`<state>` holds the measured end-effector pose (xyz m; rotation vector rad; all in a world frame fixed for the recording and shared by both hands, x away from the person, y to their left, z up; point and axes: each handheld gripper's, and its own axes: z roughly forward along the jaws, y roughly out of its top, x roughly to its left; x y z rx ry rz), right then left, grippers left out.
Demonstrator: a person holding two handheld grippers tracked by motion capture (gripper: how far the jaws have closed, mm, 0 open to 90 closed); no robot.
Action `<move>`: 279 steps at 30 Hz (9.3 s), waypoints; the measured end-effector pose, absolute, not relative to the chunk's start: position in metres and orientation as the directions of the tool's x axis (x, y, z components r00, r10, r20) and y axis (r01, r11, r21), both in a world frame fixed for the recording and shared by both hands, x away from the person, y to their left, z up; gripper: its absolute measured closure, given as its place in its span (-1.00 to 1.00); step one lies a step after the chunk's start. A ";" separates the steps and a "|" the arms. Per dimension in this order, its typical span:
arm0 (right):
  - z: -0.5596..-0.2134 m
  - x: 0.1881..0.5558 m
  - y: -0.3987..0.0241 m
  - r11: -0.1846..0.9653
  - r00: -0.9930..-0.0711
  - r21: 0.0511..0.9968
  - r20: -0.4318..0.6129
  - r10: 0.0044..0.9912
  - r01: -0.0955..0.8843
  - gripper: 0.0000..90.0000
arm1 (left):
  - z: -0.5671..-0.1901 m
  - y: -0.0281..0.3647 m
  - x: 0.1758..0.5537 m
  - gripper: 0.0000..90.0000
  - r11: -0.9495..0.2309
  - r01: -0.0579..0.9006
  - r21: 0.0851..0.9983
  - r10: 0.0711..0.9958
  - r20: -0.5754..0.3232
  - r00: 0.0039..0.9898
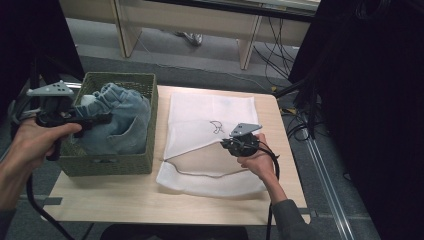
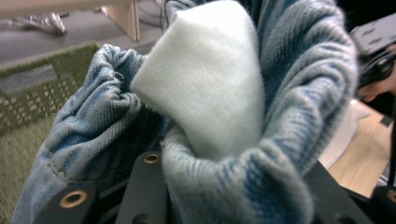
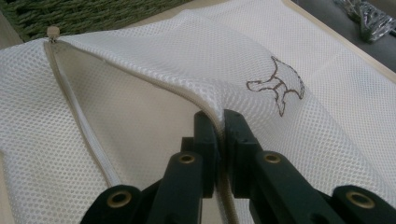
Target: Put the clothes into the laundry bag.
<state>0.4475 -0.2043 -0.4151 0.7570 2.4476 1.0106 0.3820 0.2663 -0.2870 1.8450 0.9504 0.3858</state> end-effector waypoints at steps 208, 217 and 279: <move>-0.395 0.435 -0.197 0.582 -0.784 0.753 -0.147 0.603 0.306 0.92 | -0.410 0.039 0.397 0.93 -0.560 0.465 0.686 0.515 -0.151 0.844; -0.392 0.437 -0.200 0.580 -0.789 0.768 -0.169 0.591 0.270 0.92 | -0.447 -0.021 0.434 0.86 -0.470 0.506 0.723 0.600 -0.159 0.784; -0.395 0.434 -0.204 0.583 -0.796 0.754 -0.138 0.590 0.301 0.91 | -0.455 0.047 0.410 -0.66 -0.529 0.568 0.630 0.692 -0.067 0.718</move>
